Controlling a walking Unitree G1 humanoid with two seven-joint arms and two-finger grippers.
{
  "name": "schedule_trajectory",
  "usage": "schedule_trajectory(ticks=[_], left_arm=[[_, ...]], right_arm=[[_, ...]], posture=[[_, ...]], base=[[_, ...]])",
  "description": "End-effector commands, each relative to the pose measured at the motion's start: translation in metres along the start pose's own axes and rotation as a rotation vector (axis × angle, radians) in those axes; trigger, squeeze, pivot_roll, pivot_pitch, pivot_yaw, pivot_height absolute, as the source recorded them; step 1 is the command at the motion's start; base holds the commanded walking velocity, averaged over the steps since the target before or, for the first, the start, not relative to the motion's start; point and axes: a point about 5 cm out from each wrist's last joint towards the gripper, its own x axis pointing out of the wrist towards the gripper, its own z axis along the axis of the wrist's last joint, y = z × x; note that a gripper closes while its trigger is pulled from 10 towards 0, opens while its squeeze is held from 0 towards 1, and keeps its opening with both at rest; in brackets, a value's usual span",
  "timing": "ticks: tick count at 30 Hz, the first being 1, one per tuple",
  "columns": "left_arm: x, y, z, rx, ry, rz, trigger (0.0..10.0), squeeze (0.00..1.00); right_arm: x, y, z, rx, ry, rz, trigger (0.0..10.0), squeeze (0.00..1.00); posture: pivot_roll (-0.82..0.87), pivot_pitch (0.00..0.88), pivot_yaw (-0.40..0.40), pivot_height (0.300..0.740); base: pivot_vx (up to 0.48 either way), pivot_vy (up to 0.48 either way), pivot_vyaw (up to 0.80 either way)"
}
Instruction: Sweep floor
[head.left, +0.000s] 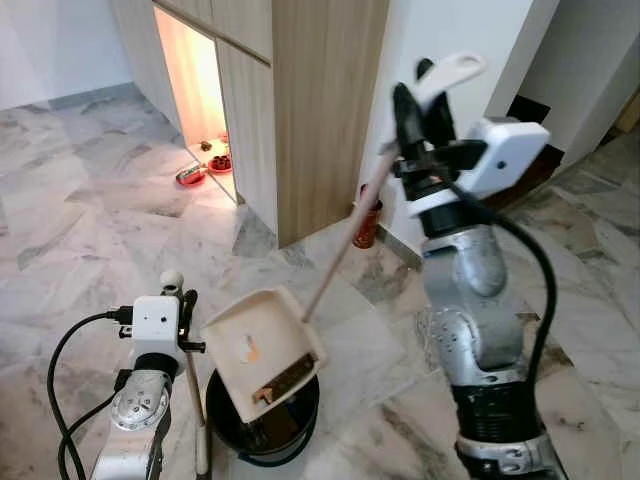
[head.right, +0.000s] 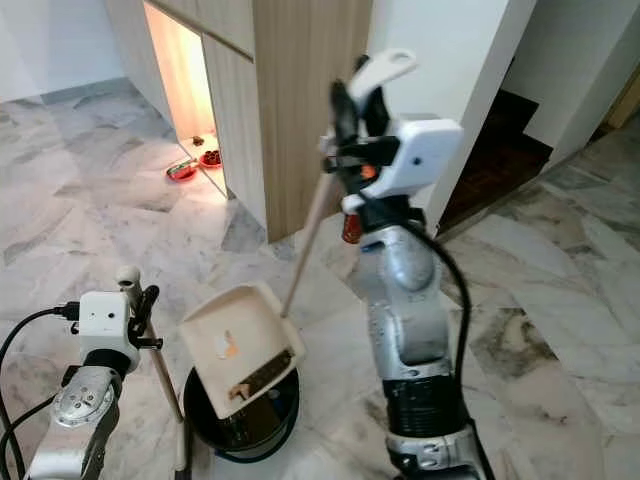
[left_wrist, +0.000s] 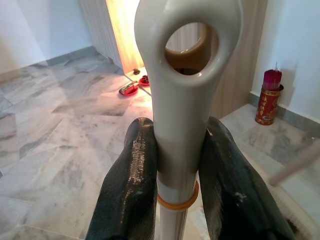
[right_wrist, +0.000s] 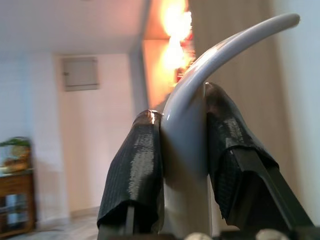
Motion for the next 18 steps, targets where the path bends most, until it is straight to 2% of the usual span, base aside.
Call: schedule_trajectory(ticks=[1,10,18], left_arm=[[0.001,-0.001,0.005,0.006,-0.025,-0.01,10.0,0.0],[0.001,-0.001,0.005,0.006,-0.026,-0.012,10.0,0.0],[0.002,-0.005,0.006,0.014,-0.031,-0.03,10.0,0.0]], right_arm=[[0.004,0.014,0.021,0.009,-0.107,0.054,10.0,0.0],[0.0,0.035,0.02,-0.078,-0.114,0.18,10.0,0.0],[-0.004,0.054,0.024,-0.102,-0.142,0.262,10.0,0.0]], posture=[[0.05,0.0,-0.049,0.74],[0.05,0.0,-0.049,0.74],[0.04,0.0,-0.048,0.74]], base=[[0.0,0.0,0.0],[0.0,0.0,0.0],[0.0,0.0,0.0]])
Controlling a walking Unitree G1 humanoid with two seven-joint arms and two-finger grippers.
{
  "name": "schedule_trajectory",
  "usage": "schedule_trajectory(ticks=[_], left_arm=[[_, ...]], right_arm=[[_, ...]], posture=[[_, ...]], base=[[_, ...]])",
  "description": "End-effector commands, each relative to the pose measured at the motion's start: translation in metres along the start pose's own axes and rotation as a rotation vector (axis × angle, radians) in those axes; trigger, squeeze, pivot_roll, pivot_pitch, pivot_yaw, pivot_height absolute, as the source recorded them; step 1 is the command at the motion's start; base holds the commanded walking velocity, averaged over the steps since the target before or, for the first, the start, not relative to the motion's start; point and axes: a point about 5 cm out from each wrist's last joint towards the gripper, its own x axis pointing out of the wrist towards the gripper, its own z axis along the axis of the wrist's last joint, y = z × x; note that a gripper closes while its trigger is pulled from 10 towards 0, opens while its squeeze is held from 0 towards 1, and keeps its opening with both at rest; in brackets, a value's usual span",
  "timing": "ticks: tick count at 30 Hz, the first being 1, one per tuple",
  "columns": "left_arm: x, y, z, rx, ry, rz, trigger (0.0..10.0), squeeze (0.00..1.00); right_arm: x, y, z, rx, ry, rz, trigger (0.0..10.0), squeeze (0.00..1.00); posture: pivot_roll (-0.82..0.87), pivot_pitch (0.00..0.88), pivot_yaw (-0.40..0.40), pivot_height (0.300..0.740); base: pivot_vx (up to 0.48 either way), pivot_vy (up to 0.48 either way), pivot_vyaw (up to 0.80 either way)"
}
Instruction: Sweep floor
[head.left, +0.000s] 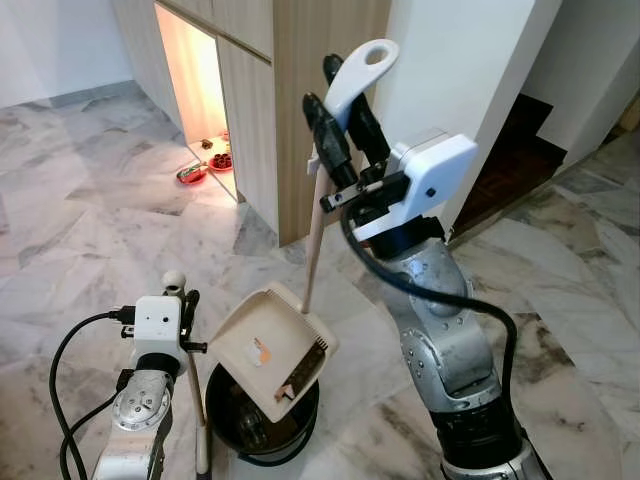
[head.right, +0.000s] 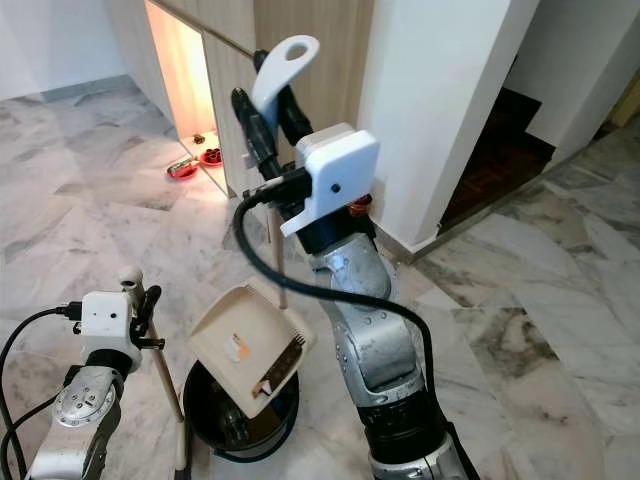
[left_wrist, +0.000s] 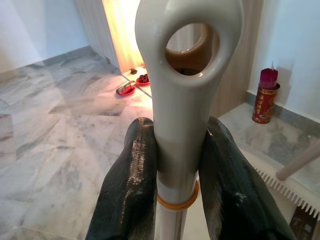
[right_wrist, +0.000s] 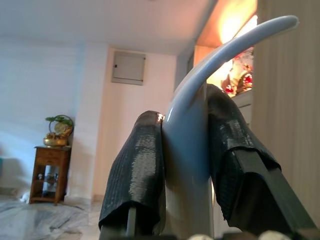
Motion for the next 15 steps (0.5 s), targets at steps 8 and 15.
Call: schedule_trajectory(ticks=[8,15], left_arm=[[0.002,-0.001,0.006,0.012,-0.033,-0.018,10.0,0.0],[0.002,-0.001,0.007,0.01,-0.034,-0.021,10.0,0.0]], right_arm=[[0.007,0.024,0.032,-0.023,-0.177,0.05,10.0,0.0],[0.006,0.037,0.035,-0.091,-0.207,0.097,10.0,0.0]], posture=[[0.04,0.0,-0.048,0.74],[0.04,0.0,-0.049,0.74]], base=[[0.0,0.0,0.0],[0.0,0.0,0.0]])
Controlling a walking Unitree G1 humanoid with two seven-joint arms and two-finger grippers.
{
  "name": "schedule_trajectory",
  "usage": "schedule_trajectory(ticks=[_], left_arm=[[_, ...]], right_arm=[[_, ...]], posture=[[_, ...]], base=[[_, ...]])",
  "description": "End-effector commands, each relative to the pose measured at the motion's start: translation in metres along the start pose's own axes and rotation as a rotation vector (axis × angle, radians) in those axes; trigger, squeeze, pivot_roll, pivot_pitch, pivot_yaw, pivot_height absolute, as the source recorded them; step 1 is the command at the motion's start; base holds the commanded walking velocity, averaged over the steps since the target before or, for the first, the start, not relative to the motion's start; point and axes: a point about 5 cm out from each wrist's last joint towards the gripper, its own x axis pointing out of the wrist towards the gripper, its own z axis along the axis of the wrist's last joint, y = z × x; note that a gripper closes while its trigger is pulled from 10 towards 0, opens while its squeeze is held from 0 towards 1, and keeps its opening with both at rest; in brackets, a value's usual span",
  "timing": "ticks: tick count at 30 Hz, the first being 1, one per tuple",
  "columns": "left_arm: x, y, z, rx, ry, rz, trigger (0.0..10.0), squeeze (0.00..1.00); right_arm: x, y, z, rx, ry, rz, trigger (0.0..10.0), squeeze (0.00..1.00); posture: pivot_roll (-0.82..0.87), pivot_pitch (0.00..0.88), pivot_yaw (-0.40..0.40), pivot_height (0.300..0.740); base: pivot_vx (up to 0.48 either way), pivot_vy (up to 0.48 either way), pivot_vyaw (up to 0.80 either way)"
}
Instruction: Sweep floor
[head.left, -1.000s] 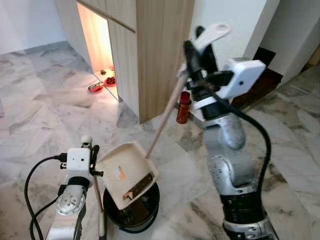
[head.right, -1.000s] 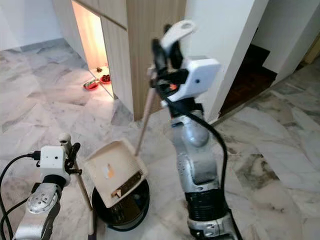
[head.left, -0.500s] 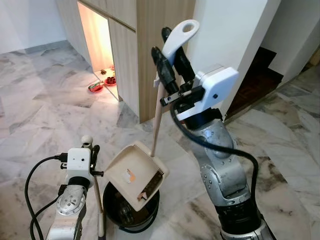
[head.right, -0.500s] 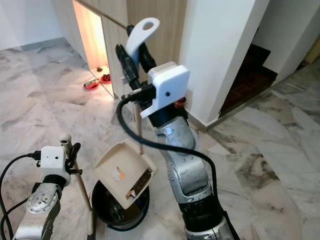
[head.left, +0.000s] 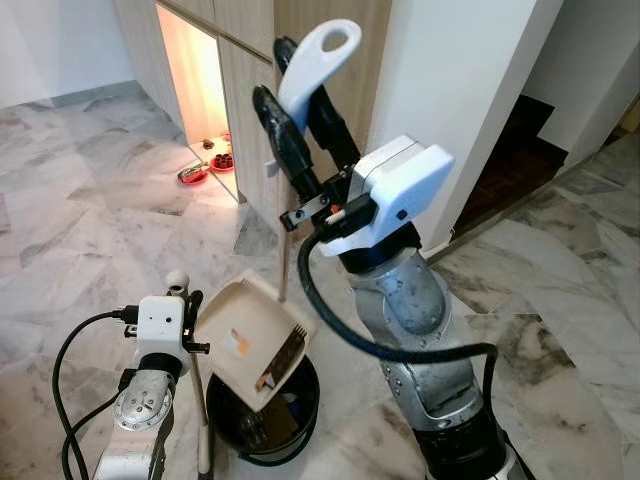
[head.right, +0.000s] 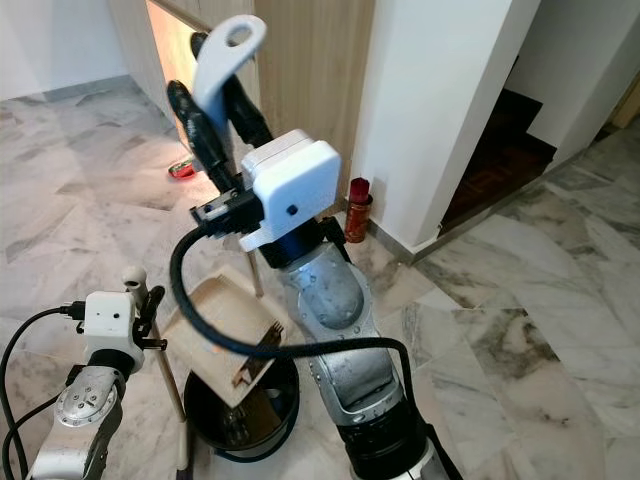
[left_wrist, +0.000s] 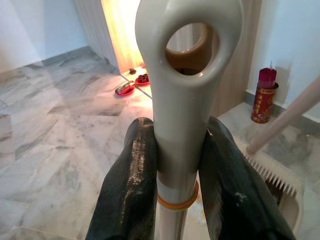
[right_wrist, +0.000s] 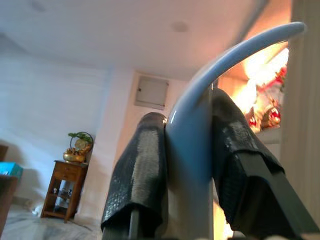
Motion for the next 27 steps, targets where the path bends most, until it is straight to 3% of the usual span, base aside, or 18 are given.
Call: schedule_trajectory(ticks=[1,7,17,27], left_arm=[[0.002,-0.0008,0.0068,0.008,-0.034,-0.009,10.0,0.0],[0.0025,0.0003,0.0064,0.009,-0.034,-0.01,10.0,0.0],[0.004,-0.0023,0.0073,0.002,-0.039,-0.017,10.0,0.0],[0.0043,-0.0039,0.0078,0.003,-0.04,-0.021,10.0,0.0]], right_arm=[[0.0025,0.0016,0.017,-0.039,-0.091,0.004,10.0,0.0],[0.0023,0.0026,0.0187,-0.059,-0.101,-0.008,10.0,0.0],[0.0022,0.0009,0.022,-0.192,-0.134,-0.027,10.0,0.0],[0.0013,0.0035,0.0189,-0.207,-0.127,-0.028,10.0,0.0]], posture=[[0.04,0.0,-0.049,0.74],[0.04,0.0,-0.05,0.74],[0.04,0.0,-0.05,0.74],[0.04,0.0,-0.048,0.74]], base=[[0.0,0.0,0.0],[0.0,0.0,0.0],[0.0,0.0,0.0],[0.0,0.0,0.0]])
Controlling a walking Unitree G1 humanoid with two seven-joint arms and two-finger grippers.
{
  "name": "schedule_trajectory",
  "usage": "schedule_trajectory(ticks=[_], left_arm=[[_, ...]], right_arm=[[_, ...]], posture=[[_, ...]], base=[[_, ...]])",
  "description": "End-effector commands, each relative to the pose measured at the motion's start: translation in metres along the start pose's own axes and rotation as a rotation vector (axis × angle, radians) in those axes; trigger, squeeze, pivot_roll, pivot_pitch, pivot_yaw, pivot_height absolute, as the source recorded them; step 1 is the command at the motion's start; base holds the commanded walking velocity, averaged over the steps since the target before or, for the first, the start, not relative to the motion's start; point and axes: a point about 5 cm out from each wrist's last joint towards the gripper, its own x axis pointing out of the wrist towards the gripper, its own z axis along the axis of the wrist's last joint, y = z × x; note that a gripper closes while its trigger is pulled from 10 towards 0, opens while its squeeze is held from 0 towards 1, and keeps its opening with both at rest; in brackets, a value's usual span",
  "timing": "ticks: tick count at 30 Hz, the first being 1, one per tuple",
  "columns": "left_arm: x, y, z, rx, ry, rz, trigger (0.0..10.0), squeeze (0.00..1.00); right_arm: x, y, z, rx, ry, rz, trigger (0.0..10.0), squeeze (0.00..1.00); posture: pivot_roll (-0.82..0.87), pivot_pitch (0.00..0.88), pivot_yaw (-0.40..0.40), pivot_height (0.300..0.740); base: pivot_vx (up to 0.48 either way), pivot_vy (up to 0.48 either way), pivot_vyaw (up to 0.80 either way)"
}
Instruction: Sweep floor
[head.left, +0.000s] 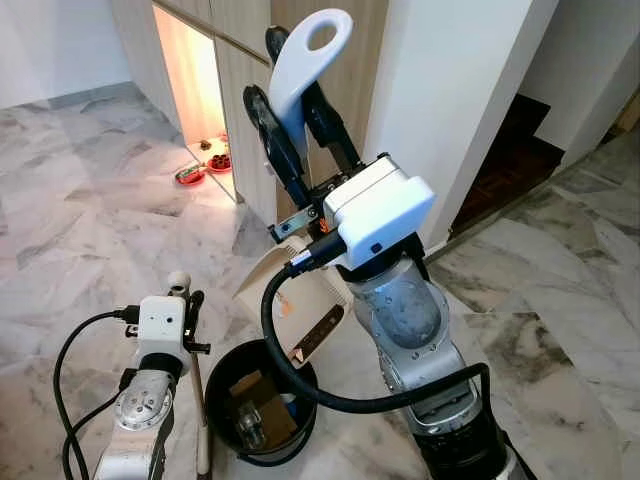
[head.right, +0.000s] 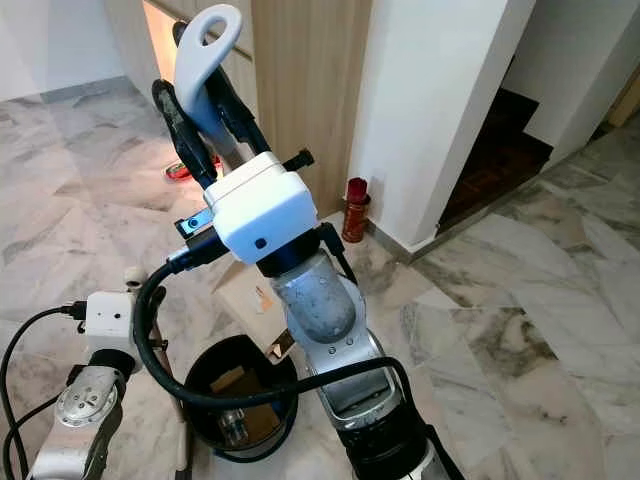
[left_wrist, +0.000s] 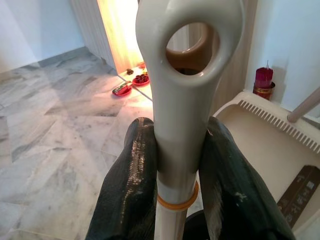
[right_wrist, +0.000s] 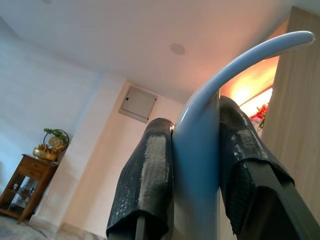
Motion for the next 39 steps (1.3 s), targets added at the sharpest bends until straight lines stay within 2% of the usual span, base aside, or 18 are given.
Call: schedule_trajectory(ticks=[1,3,4,6,10,24,28,29,30,32,34,39], left_arm=[[0.004,-0.003,0.008,0.003,-0.041,-0.015,10.0,0.0],[0.004,-0.003,0.008,0.003,-0.041,-0.015,10.0,0.0],[0.004,-0.004,0.008,0.002,-0.041,-0.015,10.0,0.0],[0.004,-0.004,0.008,0.002,-0.041,-0.015,10.0,0.0],[0.004,-0.003,0.008,0.002,-0.04,-0.012,10.0,0.0],[0.004,-0.004,0.007,0.0,-0.04,-0.015,10.0,0.0],[0.004,-0.003,0.007,0.0,-0.039,-0.017,10.0,0.0],[0.003,-0.004,0.007,-0.001,-0.038,-0.018,10.0,0.0],[0.003,-0.004,0.007,-0.001,-0.038,-0.018,10.0,0.0],[0.003,-0.005,0.006,-0.001,-0.037,-0.022,10.0,0.0],[0.003,-0.006,0.006,-0.001,-0.035,-0.024,10.0,0.0],[0.003,-0.006,0.006,-0.002,-0.034,-0.025,10.0,0.0]], right_arm=[[0.004,0.001,0.013,-0.014,-0.079,0.008,10.0,0.0],[0.004,0.002,0.012,0.003,-0.07,0.018,10.0,0.0],[0.003,0.002,0.008,0.084,-0.032,-0.005,10.0,0.0],[0.002,0.0,0.005,0.137,-0.012,-0.046,10.0,0.0],[0.003,-0.002,0.007,0.069,-0.034,-0.026,10.0,0.0],[0.003,-0.001,0.009,0.023,-0.048,-0.016,10.0,0.0],[0.002,-0.005,0.007,-0.026,-0.042,-0.034,10.0,0.0],[-0.001,-0.01,0.004,-0.093,-0.022,-0.044,10.0,0.0],[-0.001,-0.01,0.004,-0.093,-0.022,-0.044,10.0,0.0],[-0.005,-0.017,-0.001,-0.193,0.004,-0.037,10.0,0.0],[-0.009,-0.022,-0.005,-0.248,0.029,-0.034,10.0,0.0],[-0.018,-0.043,-0.014,-0.295,0.099,-0.095,10.0,0.0]], posture=[[0.04,0.0,-0.048,0.74],[0.04,0.0,-0.048,0.74],[0.04,0.0,-0.05,0.74],[0.04,0.0,-0.05,0.74],[0.04,0.0,-0.05,0.74],[0.04,0.0,-0.053,0.74],[0.04,0.0,-0.052,0.74],[0.04,0.0,-0.051,0.74],[0.04,0.0,-0.051,0.74],[0.03,0.0,-0.049,0.74],[0.03,0.0,-0.049,0.74],[0.03,0.0,-0.048,0.74]], base=[[0.0,0.0,0.0],[0.0,0.0,0.0],[0.0,0.0,0.0],[0.0,0.0,0.0],[0.0,0.0,0.0],[0.0,0.0,0.0],[0.0,0.0,0.0],[0.0,0.0,0.0],[0.0,0.0,0.0],[0.0,0.0,0.0],[0.0,0.0,0.0],[0.0,0.0,0.0]])
